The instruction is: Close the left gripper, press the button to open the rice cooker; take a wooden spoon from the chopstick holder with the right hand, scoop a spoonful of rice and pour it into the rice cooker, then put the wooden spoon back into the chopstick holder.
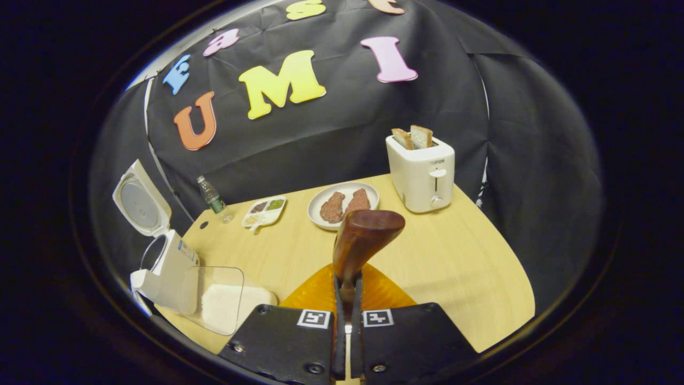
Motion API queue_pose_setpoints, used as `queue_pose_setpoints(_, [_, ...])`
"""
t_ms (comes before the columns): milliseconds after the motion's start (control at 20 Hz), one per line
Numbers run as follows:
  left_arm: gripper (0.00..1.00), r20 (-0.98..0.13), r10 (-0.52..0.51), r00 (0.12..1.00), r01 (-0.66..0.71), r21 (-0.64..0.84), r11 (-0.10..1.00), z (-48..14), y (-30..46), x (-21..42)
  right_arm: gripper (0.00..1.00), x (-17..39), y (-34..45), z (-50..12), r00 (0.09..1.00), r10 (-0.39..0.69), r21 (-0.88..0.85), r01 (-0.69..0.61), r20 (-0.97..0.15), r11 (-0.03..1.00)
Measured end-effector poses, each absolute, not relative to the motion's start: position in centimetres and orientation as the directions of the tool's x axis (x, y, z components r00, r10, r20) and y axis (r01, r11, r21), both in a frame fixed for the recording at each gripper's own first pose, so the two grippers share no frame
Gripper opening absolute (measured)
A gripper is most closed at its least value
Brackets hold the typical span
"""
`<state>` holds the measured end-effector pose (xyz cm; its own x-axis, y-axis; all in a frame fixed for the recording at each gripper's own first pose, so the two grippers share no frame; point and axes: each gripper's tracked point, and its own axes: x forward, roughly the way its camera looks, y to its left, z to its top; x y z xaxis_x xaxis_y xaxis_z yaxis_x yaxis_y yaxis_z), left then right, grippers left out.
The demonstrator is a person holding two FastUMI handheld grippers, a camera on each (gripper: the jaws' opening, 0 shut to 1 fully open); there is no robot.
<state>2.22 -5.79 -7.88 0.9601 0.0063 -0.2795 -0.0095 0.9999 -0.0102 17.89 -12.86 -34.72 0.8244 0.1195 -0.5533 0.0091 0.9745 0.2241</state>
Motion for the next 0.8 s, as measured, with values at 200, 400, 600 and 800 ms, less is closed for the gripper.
queue_pose_setpoints(200, [0.95, -0.286, 0.017, 0.958, -0.021, -0.010, 1.000, -7.7, -5.6, 2.4, 0.09, 18.0, -12.7, -35.6, 0.827, 0.128, 0.247, 0.013, -0.547, 0.969])
queue_pose_setpoints(400, [0.95, -0.280, 0.019, 0.960, -0.022, -0.009, 1.000, -7.6, -5.4, 2.7, 0.15, 18.1, -12.6, -36.3, 0.825, 0.138, 0.265, 0.015, -0.549, 0.964])
queue_pose_setpoints(600, [0.95, -0.264, 0.012, 0.964, -0.012, -0.002, 1.000, -6.8, -5.1, 3.5, 0.34, 17.6, -12.1, -35.2, 0.833, 0.166, 0.276, -0.017, -0.527, 0.961])
queue_pose_setpoints(800, [0.94, -0.201, 0.015, 0.979, -0.011, 0.024, 1.000, -4.0, -3.5, 4.5, 0.67, 17.2, -13.9, -32.7, 0.863, 0.094, 0.203, 0.010, -0.497, 0.979])
